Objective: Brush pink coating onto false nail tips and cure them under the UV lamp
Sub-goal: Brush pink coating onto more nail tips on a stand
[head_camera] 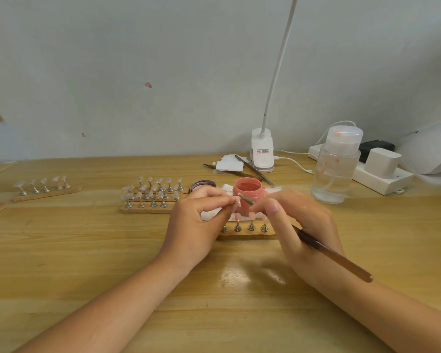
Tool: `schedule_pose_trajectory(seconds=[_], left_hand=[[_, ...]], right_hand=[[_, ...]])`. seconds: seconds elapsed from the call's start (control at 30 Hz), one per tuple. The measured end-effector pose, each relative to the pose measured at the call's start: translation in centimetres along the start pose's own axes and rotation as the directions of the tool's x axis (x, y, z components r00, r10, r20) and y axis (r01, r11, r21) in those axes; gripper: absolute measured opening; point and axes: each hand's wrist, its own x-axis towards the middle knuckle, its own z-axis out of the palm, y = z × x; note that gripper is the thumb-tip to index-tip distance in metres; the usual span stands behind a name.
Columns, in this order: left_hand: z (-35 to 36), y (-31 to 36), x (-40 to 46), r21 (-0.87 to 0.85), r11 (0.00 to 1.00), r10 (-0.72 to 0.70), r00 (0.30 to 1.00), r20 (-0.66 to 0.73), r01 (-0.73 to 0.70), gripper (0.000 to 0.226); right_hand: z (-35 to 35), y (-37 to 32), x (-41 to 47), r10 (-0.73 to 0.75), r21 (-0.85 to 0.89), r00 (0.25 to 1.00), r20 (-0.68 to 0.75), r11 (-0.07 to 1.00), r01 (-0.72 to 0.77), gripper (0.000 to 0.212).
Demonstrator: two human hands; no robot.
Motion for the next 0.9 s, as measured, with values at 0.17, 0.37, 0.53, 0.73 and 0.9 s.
schedule_pose_trajectory(seconds=[0.17,0.37,0.53,0.73,0.9], left_hand=[[0.1,0.0,0.1,-0.003,1.000,-0.019,1.000,-0.018,0.018,0.027],[0.0,0.3,0.0,-0.037,0.999,0.041,0.999,0.021,-0.040,0.017],[0.0,0.7,0.0,-0.054,0.997,0.066,0.995,0.074,-0.062,0.017],[-0.2,0.7,-0.2,-0.012,0.998,0.061,0.986,0.156,-0.060,0.012],[-0.1,1.1,-0.3,0.011,0.999,0.035,0.984,0.173,-0.038,0.015]], right_hand=[[-0.4,0.3,-0.2,0.020,0.071,1.000,0.014,0.997,-0.021,0.055],[-0.5,-0.1,0.2,0.128,0.214,0.989,-0.072,0.971,-0.110,0.033],[-0.2,-0.1,0.6,0.093,0.026,0.994,0.057,0.995,-0.095,0.014],[0.1,0.2,0.5,0.030,0.003,0.994,0.101,1.000,-0.031,0.017],[-0.2,0.1,0.6,0.043,-0.025,0.994,0.102,0.999,-0.040,0.019]])
